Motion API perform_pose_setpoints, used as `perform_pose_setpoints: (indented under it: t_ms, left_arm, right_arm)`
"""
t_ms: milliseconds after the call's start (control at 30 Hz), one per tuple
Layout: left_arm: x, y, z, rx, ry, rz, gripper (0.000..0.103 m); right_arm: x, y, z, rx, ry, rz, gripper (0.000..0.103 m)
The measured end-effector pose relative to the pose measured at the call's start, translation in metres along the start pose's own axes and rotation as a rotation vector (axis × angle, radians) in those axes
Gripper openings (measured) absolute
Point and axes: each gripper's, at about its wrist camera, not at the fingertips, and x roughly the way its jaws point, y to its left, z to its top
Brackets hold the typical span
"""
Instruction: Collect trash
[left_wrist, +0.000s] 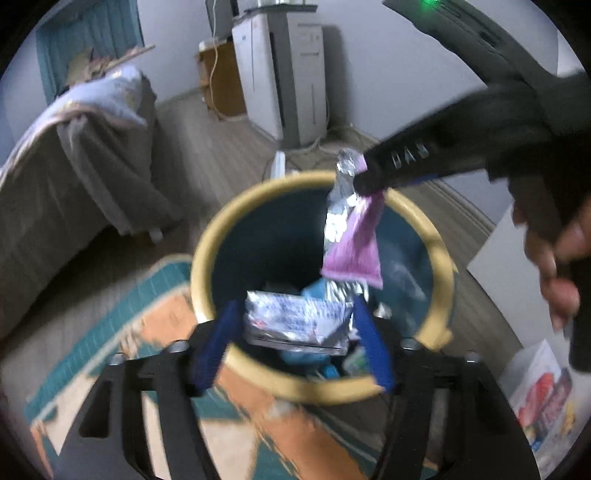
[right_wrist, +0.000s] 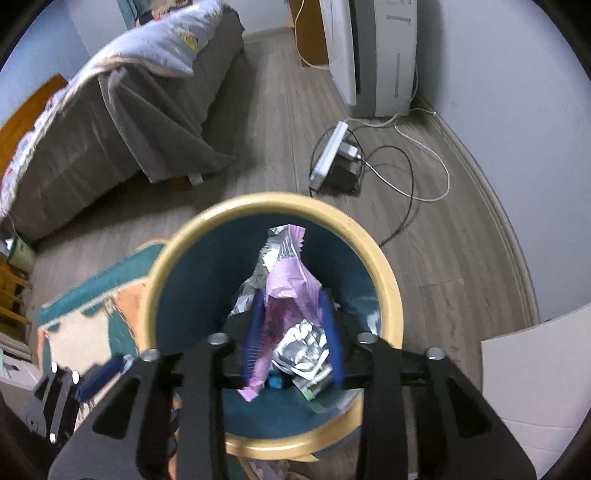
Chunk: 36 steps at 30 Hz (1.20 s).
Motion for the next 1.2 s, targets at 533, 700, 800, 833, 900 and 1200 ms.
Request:
perform_pose_setpoints:
  t_ms: [533, 700, 800, 833, 900, 1200]
  left_arm:
    - [-0.029, 0.022, -0.006, -0.049, -0.03, 0.024, 0.091]
    - [-0.052, 0.028, -0.011, -0.075, -0.026, 0.027, 0.091]
    - [-0.075, 0.032, -0.013, -0.107, -0.037, 0.018, 0.094]
    - [-0.081, 0.033, -0.013, -0.114, -0.036, 0.017, 0.096]
    - [-0.094, 0.034, -0.013, -0.129, -0.031, 0.022, 0.097]
    - [-0.161, 0.03, -0.02, -0.201, -0.08, 0.016, 0.098]
  right_arm:
    - [-0.009, -0.023, 0.001, 0.104, -0.018, 0.037, 0.067]
    - [-0.026, -0.016, -0.001, 0.079, -0.034, 0.042, 0.067]
    - [-0.046, -0.007, -0.008, 0.037, -0.05, 0.034, 0.073]
    - [-0.054, -0.005, -0.01, 0.022, -0.054, 0.024, 0.078]
    - [-0.071, 0.0, -0.019, 0.003, -0.062, 0.016, 0.081]
    - [-0.143, 0.005, -0.07, -0.063, -0.135, -0.029, 0.097]
